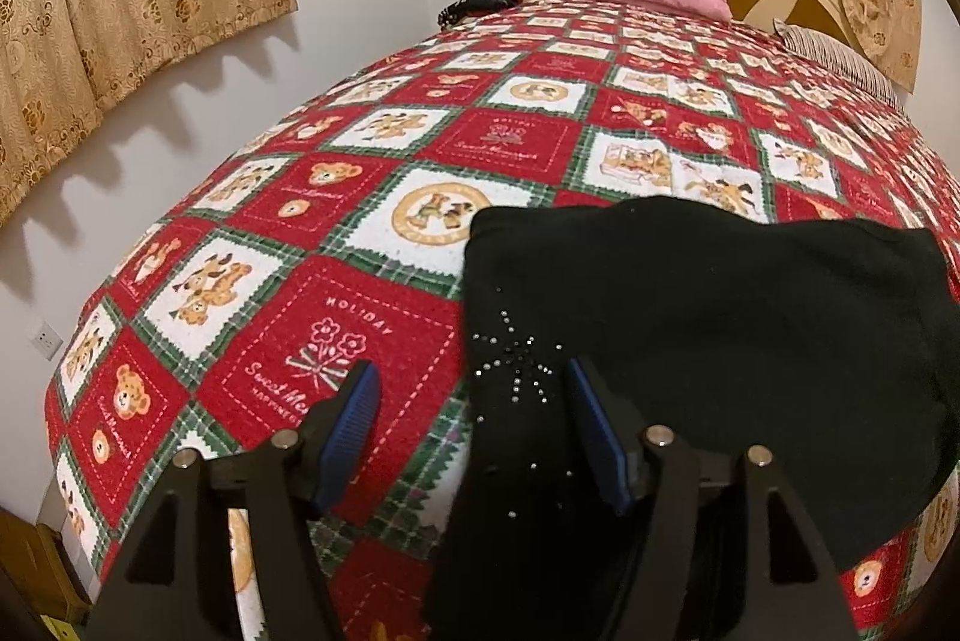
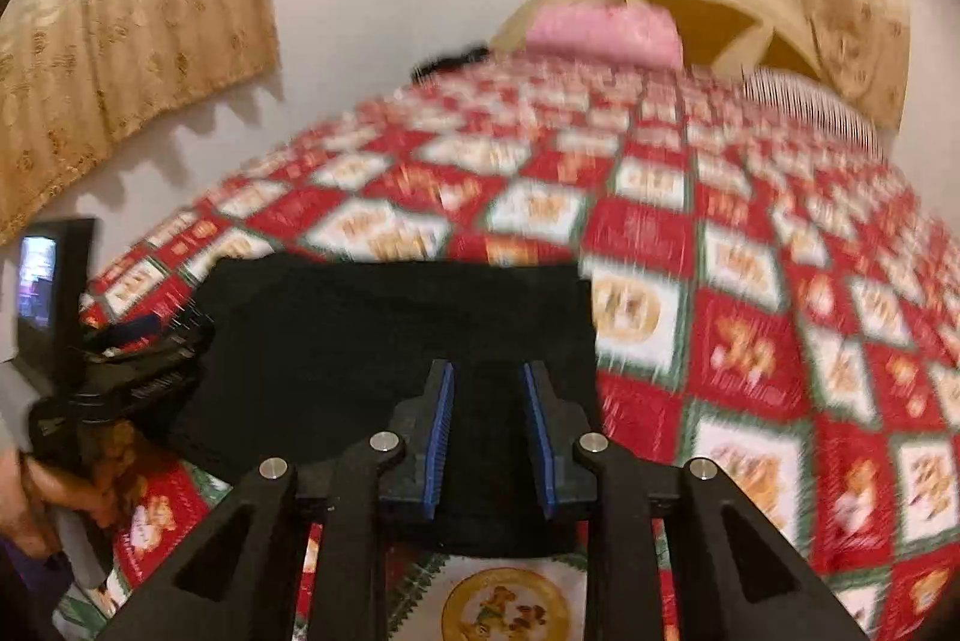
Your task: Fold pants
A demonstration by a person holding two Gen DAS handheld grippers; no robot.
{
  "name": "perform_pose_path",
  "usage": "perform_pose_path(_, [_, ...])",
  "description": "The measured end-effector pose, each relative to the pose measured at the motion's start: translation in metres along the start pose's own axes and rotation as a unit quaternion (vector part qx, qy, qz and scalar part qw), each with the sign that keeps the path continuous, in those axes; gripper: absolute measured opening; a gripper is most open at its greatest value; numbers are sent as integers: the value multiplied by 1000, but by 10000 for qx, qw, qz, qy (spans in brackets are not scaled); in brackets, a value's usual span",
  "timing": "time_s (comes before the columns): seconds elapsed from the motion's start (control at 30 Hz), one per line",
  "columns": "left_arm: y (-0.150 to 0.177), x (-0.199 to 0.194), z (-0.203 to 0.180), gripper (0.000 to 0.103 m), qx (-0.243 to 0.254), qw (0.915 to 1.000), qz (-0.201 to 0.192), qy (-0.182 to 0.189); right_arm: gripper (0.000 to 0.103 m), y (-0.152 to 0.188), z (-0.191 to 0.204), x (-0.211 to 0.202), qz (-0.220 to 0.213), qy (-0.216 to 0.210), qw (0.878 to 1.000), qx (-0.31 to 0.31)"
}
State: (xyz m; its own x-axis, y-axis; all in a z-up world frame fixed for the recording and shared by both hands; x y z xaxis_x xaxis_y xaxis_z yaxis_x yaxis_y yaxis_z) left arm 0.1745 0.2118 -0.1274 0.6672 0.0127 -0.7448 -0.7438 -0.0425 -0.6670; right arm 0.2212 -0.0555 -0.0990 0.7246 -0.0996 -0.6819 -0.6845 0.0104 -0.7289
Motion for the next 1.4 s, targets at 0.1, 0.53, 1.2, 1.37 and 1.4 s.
perform_pose_path(0.1, [0, -1, 2, 71, -76, 10000, -3, 38, 26, 21, -5, 15, 235, -155, 9994, 192])
perform_pose_path(0.53, [27, -50, 41, 96, 114, 9998, 143, 37, 26, 29, -8, 7, 5, -225, 9997, 12])
perform_pose_path(1.2, [-7, 20, 7, 93, -1050, 9890, 141, 1033, 26, 27, -16, -1, -86, -675, 9968, 413])
perform_pose_path(1.37, [-4, 16, 2, 94, -614, 9949, 189, 775, 26, -8, -24, -14, -441, -762, 9945, 574])
perform_pose_path(1.4, [-5, 16, 3, 95, -650, 9948, 193, 759, 26, -21, -22, -14, -540, -747, 9944, 515])
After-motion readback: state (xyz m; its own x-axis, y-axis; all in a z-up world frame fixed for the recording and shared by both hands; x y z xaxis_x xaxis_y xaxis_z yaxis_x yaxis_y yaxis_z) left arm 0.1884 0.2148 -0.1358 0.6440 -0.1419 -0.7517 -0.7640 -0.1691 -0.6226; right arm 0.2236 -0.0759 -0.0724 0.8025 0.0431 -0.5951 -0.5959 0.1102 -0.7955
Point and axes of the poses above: each gripper's, at about its wrist camera, not at the fingertips, and x roughly the way its jaws point, z to its left, y to its underside, the point moved 8 cm from there along x, roughly the way its jaws point, and after that the axes turned 8 degrees about y, right-handed, at the moved point
